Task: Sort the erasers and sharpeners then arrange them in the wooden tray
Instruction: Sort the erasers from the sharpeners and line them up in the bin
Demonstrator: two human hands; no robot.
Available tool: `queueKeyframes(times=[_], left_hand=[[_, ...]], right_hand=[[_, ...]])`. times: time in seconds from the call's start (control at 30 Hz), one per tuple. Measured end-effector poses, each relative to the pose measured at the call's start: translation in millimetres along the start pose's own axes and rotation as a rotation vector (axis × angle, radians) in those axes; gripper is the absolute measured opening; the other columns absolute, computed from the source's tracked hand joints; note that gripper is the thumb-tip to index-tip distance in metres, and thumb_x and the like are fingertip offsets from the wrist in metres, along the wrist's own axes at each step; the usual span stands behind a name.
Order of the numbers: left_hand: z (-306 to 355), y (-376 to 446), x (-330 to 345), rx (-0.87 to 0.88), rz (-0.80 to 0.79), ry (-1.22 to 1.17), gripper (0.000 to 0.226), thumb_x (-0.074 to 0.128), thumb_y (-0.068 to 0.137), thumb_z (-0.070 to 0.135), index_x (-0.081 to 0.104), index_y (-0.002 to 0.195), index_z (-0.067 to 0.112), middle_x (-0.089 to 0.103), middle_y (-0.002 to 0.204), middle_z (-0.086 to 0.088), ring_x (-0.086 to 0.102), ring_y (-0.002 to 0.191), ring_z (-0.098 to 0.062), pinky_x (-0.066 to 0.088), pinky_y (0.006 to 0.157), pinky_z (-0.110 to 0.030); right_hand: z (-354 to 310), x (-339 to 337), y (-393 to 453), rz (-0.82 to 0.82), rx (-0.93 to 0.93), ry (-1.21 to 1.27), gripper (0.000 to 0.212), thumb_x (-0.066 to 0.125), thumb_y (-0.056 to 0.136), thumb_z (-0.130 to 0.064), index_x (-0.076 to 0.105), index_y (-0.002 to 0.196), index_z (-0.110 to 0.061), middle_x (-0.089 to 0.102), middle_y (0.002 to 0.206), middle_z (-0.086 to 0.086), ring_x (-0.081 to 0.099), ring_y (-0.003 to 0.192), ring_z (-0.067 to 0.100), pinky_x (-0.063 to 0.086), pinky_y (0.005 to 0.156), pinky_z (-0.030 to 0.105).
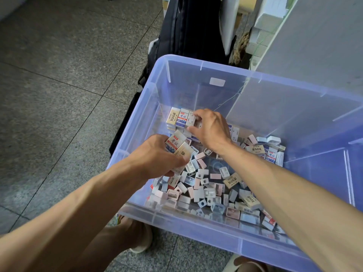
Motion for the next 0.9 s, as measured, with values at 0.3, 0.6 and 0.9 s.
queueKeyframes(times=[0.3,0.6,0.9], left_hand=[[3,1,17,-0.04,-0.136,-0.249,0.018,0.069,0.087,0.008,0.067,0.105,0.002,0.074,0.101,-0.015,0.072,0.095,-0.026,0.059,0.081,-0.034],[11,3,20,0.0,-0.157,-0.317,0.019,0.063,0.09,0.007,0.066,0.109,0.004,0.074,0.102,-0.013,0.072,0.094,-0.024,0.058,0.083,-0.036],[2,12,7,-0.082,-0.016,-0.314,0.013,0.055,0.098,0.01,0.064,0.102,0.001,0.066,0.087,-0.012,0.065,0.078,-0.02,0.058,0.065,-0.029]], right_hand=[[3,-14,-62,-0.432,0.294,0.853,0.016,0.061,0.098,-0.015,0.072,0.091,-0.006,0.072,0.078,0.003,0.065,0.067,0.017,0.051,0.057,0.028],[-15,-14,-91,-0.606,0.354,1.128,0.021,0.07,0.084,0.008,0.066,0.1,-0.006,0.075,0.079,0.004,0.07,0.067,0.013,0.059,0.06,0.023],[45,-18,-65,-0.236,0.544,0.784,0.012,0.072,0.088,-0.006,0.068,0.096,-0.013,0.068,0.102,0.009,0.07,0.08,0.021,0.061,0.065,0.029]])
Point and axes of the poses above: each hand's wrist, its own y-axis towards the middle knuckle, its own x-axis out of the palm, z = x × y, the point moved 10 cm from there along y, towards the middle knuckle
